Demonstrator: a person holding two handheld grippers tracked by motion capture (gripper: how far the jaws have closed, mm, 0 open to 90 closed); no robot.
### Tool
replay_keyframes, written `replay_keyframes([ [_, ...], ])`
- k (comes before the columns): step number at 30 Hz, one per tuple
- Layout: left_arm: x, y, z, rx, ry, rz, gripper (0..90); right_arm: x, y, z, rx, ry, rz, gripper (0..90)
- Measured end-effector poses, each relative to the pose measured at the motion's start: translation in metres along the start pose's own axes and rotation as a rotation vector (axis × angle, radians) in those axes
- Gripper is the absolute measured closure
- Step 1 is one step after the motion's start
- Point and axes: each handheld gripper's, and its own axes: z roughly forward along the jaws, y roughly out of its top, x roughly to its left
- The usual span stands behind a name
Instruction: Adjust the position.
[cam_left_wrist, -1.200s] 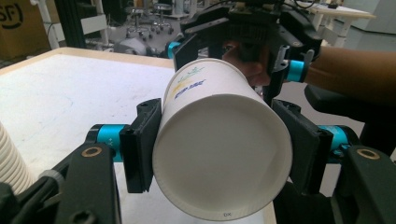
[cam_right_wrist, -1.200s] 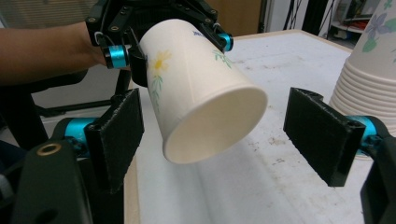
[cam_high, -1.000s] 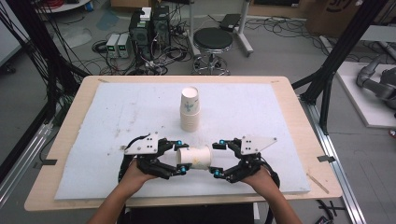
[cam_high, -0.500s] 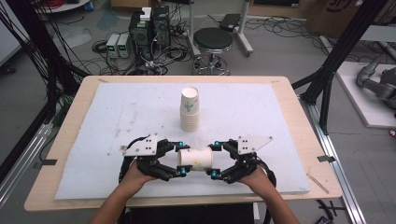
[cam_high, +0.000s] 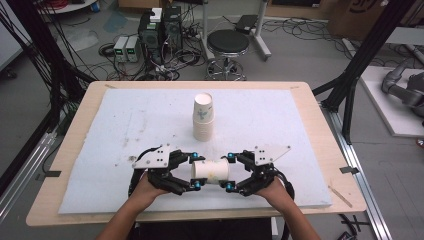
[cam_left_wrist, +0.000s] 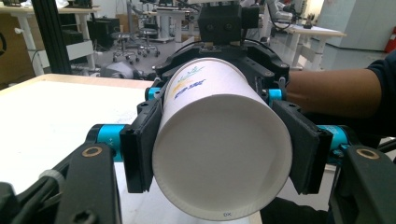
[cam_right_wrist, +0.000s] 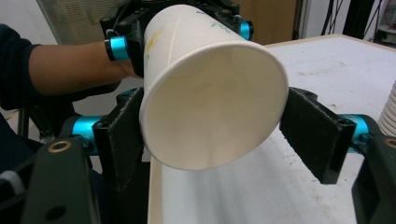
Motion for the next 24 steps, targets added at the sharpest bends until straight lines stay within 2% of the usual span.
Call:
replay_keyframes([
  [4, 0.0012, -0.0024, -0.0001, -0.014, 0.000, -0.014, 36.5, -0.0008, -0.0017, -0.0012, -0.024, 0.005, 0.009, 27.3],
  [8, 0.0010, -0.0049, 0.0011, -0.008, 0.001, -0.020, 36.4, -0.0012, -0.0006, -0.0049, -0.060, 0.016, 0.021, 29.2],
  [17, -0.0001, -0.0058, 0.0042, 0.012, 0.016, -0.026, 34.8, -0.0014, 0.0002, -0.0065, -0.042, 0.013, 0.028, 30.0],
  [24, -0.0006, -0.0060, 0.0074, 0.069, 0.073, -0.054, 18.0, -0.0018, 0.0001, -0.0056, -0.015, -0.002, 0.022, 30.0],
])
